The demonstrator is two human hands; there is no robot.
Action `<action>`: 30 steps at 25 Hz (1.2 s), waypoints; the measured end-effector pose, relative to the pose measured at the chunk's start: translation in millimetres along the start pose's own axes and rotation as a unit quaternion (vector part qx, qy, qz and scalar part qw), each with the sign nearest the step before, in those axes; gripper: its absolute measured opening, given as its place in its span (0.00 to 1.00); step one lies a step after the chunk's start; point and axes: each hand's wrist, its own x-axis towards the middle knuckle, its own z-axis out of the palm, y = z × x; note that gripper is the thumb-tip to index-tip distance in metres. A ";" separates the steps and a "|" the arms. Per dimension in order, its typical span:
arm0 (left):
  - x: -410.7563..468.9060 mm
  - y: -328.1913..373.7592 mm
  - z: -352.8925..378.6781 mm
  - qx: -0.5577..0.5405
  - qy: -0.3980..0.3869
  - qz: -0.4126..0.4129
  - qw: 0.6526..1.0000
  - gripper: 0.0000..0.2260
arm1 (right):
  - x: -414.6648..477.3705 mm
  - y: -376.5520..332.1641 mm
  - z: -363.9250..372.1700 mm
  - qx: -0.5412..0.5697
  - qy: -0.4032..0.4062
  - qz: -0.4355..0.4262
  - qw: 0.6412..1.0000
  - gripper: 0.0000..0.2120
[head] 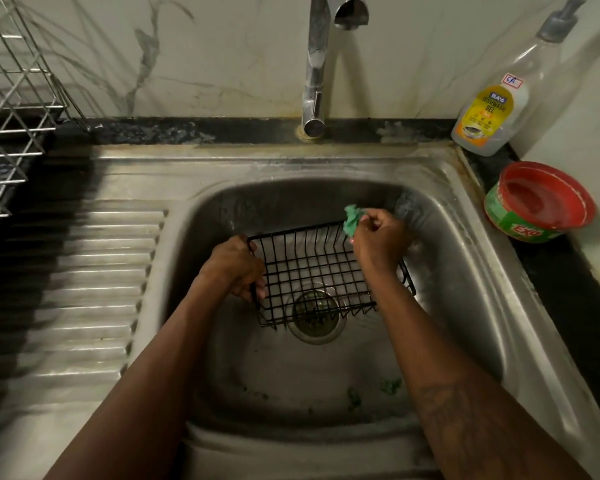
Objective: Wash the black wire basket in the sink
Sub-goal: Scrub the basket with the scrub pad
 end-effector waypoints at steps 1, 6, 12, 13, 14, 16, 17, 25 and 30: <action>-1.0 0.5 -0.4 0.005 -0.001 0.000 1.000 0.15 | 2.7 -1.7 1.1 0.025 0.010 0.006 1.000 0.11; -2.0 1.3 -2.1 0.029 -0.001 0.005 1.000 0.17 | -15.4 -9.4 10.7 -0.094 -0.103 -0.139 0.980 0.14; -0.6 0.1 -2.4 0.047 -0.006 0.007 0.999 0.17 | -5.0 -4.5 6.5 -0.160 -0.115 -0.151 0.969 0.13; -1.6 0.8 -2.3 0.046 -0.008 0.007 0.999 0.15 | -3.3 -2.5 4.8 -0.167 -0.115 -0.161 0.966 0.11; -0.6 0.8 -2.2 0.048 -0.011 0.009 0.999 0.14 | -5.2 -3.8 4.2 -0.181 -0.119 -0.173 0.961 0.11; 0.5 0.2 -2.2 0.053 -0.010 0.009 0.999 0.13 | -13.5 -13.2 9.0 -0.200 -0.147 -0.203 0.947 0.18; 0.8 -0.3 -1.8 0.052 -0.008 0.007 0.999 0.13 | -18.6 -19.4 14.7 -0.203 -0.169 -0.218 0.939 0.24; 3.7 1.1 0.9 0.068 0.011 0.001 0.998 0.14 | -54.3 -49.6 54.6 -0.237 -0.236 -0.329 0.883 0.09; -3.5 4.3 0.6 0.041 0.003 -0.001 0.999 0.19 | -38.8 -38.9 32.7 -0.240 -0.193 -0.306 0.901 0.07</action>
